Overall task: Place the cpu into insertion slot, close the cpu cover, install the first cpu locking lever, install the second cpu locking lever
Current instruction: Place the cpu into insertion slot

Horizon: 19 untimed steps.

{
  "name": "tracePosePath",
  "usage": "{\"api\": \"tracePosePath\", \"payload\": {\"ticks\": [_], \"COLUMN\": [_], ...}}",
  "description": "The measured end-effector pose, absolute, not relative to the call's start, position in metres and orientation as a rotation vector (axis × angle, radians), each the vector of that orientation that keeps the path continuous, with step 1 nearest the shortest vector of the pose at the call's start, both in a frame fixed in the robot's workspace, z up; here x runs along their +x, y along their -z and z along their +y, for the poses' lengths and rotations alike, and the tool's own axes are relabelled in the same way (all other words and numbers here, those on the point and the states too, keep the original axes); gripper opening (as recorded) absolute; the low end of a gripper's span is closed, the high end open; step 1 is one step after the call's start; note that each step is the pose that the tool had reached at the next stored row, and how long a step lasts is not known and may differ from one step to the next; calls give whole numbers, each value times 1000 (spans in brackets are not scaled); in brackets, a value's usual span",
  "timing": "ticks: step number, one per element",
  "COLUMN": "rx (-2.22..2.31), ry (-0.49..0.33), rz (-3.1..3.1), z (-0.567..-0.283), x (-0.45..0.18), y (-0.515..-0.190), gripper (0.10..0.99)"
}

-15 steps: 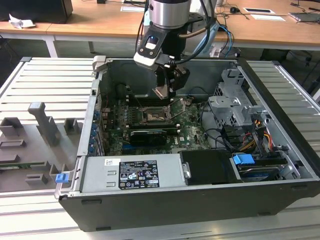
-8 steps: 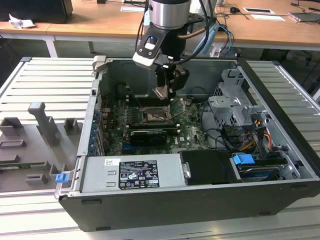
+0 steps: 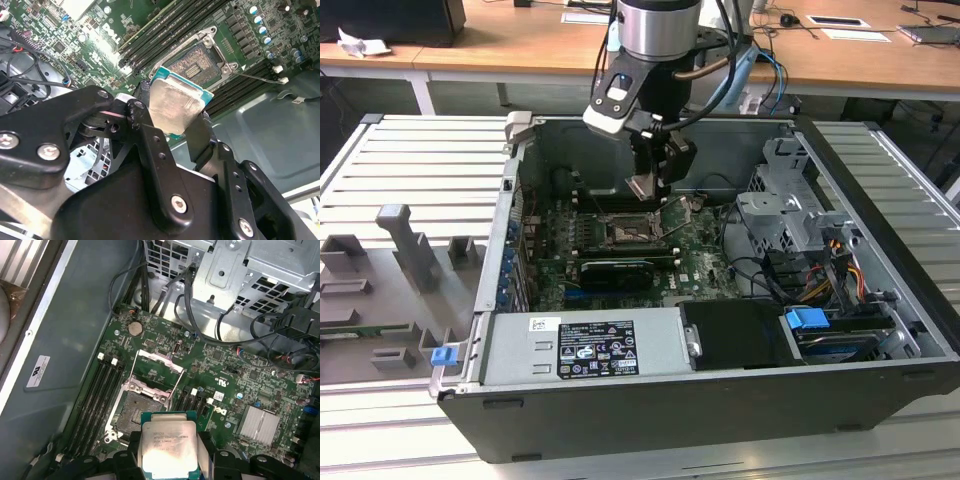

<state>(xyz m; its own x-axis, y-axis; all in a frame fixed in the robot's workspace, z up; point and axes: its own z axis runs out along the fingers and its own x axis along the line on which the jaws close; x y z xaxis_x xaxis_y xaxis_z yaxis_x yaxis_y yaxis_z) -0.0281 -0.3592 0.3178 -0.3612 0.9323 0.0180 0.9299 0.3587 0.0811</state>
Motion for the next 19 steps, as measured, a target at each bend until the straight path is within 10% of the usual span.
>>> {"api": "tracePosePath", "payload": {"ticks": [19], "rx": [1889], "ry": [-116], "rz": [2464], "z": [-359], "x": [-28], "y": [-309], "gripper": [529]}}
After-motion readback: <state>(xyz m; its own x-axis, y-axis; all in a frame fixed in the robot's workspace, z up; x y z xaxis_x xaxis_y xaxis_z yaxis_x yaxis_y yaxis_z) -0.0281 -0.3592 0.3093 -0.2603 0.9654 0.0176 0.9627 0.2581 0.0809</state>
